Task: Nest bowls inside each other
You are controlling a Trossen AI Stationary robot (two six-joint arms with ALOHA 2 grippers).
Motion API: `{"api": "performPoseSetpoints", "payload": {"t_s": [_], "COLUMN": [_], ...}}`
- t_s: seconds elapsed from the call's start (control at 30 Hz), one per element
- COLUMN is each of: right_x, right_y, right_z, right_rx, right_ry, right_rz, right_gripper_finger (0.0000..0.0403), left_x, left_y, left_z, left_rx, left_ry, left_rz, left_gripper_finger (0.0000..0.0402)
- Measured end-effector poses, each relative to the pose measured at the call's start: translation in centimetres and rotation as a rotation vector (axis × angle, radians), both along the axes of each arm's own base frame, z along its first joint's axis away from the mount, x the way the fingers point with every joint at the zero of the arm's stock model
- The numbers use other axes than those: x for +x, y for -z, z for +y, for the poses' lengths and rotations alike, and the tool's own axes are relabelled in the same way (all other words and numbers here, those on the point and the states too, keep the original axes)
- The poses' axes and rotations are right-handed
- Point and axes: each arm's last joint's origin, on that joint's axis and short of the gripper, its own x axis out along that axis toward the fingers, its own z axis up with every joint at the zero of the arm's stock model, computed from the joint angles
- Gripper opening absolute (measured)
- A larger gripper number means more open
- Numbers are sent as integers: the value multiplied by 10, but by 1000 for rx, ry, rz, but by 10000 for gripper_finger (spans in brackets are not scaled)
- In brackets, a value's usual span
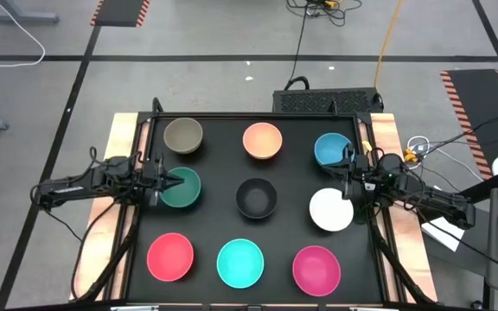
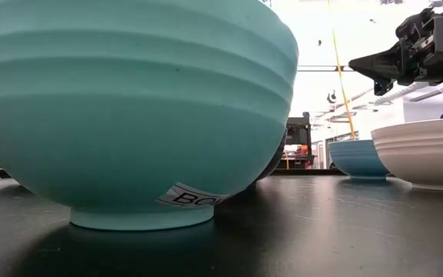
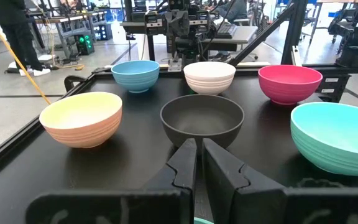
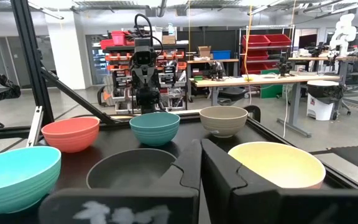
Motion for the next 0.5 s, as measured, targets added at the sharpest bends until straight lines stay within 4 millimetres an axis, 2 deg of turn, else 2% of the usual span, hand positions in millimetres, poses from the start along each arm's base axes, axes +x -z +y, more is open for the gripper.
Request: {"api": "performPoseSetpoints", "payload": {"t_s": [0.13,0.2,0.3,0.5], "right_x": [0,0,0,0], "right_y": [0,0,0,0], "right_z": [0,0,0,0], "right_rx": [-2,-59,-152,-159], "right_ry": [1,12,28,29], "right_rz": [1,6,17,19], "right_gripper_finger": [0,0,0,0], "left_x": [1,1,1,-1], "left_y": [-4,-10,-18,-31], "left_z": [0,0,0,0], "left_rx": [48,58,6,-152], "left_ry": [4,4,-1,7], "left_rz": [-47,-101,-185,-317], "left_gripper_finger": [31,31,31,31]}}
